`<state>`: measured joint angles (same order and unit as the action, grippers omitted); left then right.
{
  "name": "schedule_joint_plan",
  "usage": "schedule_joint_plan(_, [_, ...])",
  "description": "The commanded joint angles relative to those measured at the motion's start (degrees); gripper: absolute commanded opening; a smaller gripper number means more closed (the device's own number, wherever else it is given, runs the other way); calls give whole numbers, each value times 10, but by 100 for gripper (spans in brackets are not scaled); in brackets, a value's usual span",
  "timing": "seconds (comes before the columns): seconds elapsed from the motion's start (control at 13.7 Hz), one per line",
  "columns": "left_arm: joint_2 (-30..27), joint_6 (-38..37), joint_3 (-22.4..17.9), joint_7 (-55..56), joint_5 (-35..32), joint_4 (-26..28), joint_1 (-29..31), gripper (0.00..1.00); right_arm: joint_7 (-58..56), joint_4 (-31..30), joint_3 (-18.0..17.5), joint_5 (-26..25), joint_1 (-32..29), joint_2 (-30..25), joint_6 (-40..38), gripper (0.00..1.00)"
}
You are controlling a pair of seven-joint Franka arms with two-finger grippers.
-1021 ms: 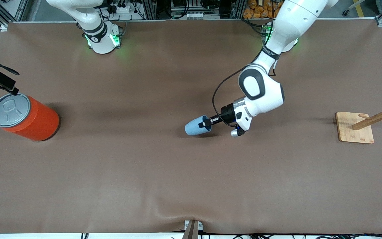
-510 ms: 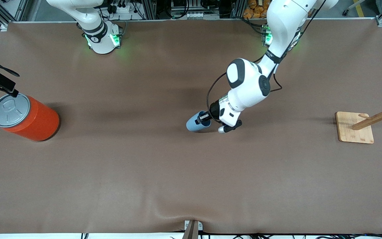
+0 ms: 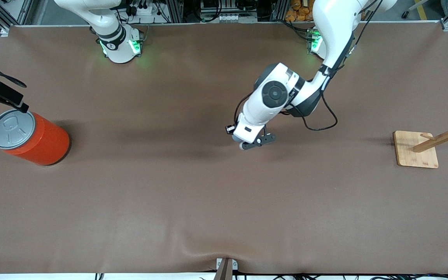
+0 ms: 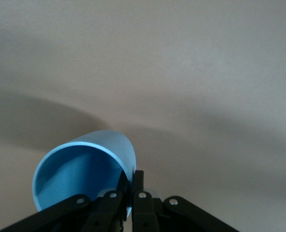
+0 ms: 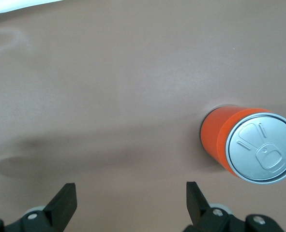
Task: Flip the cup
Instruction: 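Lift the blue cup with the left gripper and rotate it rim up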
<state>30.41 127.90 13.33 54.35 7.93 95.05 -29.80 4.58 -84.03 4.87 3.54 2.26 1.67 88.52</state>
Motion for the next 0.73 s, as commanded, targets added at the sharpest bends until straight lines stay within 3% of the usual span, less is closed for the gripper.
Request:
schedule_joint_plan(0.0, [36, -20, -8, 29, -42, -36, -23, 0, 6, 13, -1, 9, -1, 3, -11, 100])
schedule_joint_plan(0.36, [69, -34, -17, 124, -116, -86, -74, 0, 8, 12, -1, 9, 0, 5, -30, 100])
schedule_joint_plan(0.66, [36, -100, -28, 123, -135, -86, -68, 0, 4, 8, 0, 8, -9, 8, -30, 100])
